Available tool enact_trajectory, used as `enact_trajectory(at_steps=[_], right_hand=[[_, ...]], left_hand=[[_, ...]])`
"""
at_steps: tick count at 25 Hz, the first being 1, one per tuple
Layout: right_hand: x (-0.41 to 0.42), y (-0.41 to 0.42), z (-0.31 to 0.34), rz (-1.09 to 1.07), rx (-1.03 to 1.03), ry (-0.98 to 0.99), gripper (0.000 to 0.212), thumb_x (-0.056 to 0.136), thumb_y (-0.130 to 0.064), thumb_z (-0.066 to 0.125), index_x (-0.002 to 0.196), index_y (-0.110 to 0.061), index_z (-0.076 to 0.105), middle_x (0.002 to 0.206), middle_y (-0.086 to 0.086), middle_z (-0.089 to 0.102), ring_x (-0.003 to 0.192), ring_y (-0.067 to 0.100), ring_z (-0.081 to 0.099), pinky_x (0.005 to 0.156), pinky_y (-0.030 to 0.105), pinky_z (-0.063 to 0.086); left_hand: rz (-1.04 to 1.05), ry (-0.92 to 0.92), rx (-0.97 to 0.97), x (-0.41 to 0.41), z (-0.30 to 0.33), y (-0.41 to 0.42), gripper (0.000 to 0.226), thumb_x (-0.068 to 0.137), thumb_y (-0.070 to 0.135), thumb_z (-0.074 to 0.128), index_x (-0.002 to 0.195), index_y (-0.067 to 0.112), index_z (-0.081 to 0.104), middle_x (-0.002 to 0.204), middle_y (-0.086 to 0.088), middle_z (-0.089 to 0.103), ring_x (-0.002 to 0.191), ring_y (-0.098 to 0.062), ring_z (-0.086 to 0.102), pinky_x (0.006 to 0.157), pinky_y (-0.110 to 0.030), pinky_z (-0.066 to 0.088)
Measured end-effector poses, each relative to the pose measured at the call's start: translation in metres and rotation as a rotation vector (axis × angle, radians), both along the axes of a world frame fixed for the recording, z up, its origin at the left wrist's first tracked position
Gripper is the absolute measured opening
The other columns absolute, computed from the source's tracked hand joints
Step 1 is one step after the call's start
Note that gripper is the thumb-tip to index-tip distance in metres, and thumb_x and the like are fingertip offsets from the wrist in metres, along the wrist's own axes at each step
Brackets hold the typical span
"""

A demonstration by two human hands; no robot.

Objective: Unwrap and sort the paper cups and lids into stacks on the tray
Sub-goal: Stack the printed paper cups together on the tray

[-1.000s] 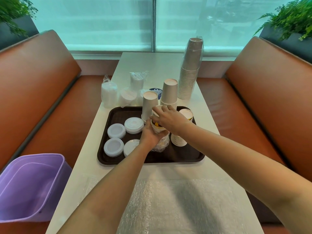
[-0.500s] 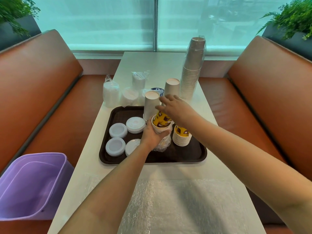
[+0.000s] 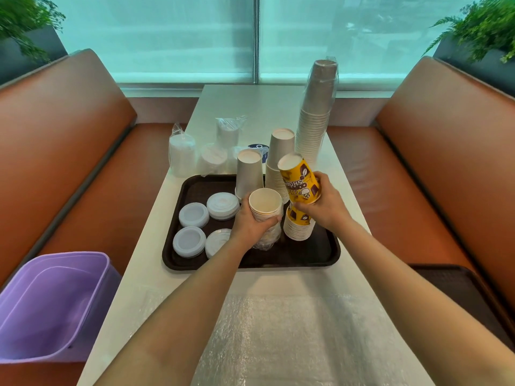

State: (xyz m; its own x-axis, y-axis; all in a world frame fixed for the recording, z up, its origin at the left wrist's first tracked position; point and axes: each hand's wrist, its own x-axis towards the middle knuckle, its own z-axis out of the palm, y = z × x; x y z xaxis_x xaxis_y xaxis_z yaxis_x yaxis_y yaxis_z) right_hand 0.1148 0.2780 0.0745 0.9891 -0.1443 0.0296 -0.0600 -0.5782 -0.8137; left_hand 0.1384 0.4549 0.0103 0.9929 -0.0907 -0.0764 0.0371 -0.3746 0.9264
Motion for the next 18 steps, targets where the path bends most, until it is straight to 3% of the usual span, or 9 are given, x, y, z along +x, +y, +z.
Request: enact_trajectory(at_steps=[6,8,10,12,14,16,18], right_hand=[[0.002,-0.007,-0.053,-0.051,0.096,0.225,0.082,0.078,-0.023,0.077,0.143,-0.016,0.027,0.141,0.006,0.047,0.129,0.028,0.046,0.104,0.041,0.039],[-0.001,-0.011,-0.062,-0.047,0.127,0.21,0.091,0.077,-0.026,0.077,0.147,-0.019,0.021,0.146,0.004,0.041,0.134,0.026,0.041,0.108,0.044,0.036],[-0.003,-0.009,-0.056,-0.098,0.049,0.044,0.098,0.075,-0.032,0.078,0.149,-0.02,0.014,0.152,0.004,0.03,0.139,0.022,0.031,0.111,0.044,0.031],[-0.005,0.0,-0.04,-0.156,-0.091,-0.202,0.089,0.08,-0.039,0.071,0.148,-0.015,0.019,0.153,0.009,0.024,0.14,0.024,0.023,0.112,0.037,0.026],[-0.005,0.015,-0.023,-0.063,-0.288,-0.551,0.07,0.079,-0.036,0.063,0.139,-0.012,0.036,0.142,0.016,0.036,0.131,0.029,0.033,0.108,0.035,0.029],[0.001,0.031,-0.011,0.142,-0.475,-0.841,0.046,0.078,-0.023,0.065,0.12,-0.009,0.052,0.122,0.018,0.053,0.114,0.032,0.048,0.096,0.041,0.044],[0.004,0.051,-0.005,0.36,-0.652,-0.823,0.031,0.077,-0.01,0.07,0.107,-0.005,0.063,0.107,0.018,0.063,0.098,0.033,0.06,0.08,0.04,0.053]], left_hand=[[0.001,-0.001,0.006,0.001,-0.003,0.002,0.089,0.069,0.027,0.083,0.139,0.026,0.027,0.137,0.001,0.043,0.126,-0.015,0.04,0.095,-0.023,0.032],[0.003,0.009,0.013,0.001,-0.003,0.0,0.089,0.069,0.028,0.082,0.139,0.026,0.027,0.138,0.001,0.042,0.128,-0.016,0.039,0.096,-0.024,0.032],[0.02,0.025,0.024,0.003,-0.002,-0.001,0.09,0.069,0.03,0.083,0.139,0.024,0.028,0.138,0.0,0.043,0.128,-0.018,0.04,0.1,-0.028,0.034],[0.042,0.024,0.032,0.002,-0.001,-0.003,0.089,0.067,0.03,0.084,0.139,0.022,0.031,0.137,0.001,0.046,0.127,-0.017,0.042,0.101,-0.03,0.035],[0.054,0.02,-0.021,0.003,-0.003,-0.006,0.086,0.066,0.028,0.085,0.136,0.02,0.037,0.129,0.002,0.051,0.12,-0.014,0.045,0.095,-0.025,0.036],[0.067,-0.006,-0.066,0.002,-0.002,-0.006,0.079,0.066,0.02,0.085,0.132,0.016,0.042,0.119,0.003,0.054,0.111,-0.011,0.05,0.087,-0.016,0.037],[0.039,-0.048,0.013,-0.001,-0.002,-0.007,0.068,0.072,0.01,0.079,0.131,0.009,0.044,0.119,-0.003,0.056,0.107,-0.014,0.053,0.082,-0.014,0.037]])
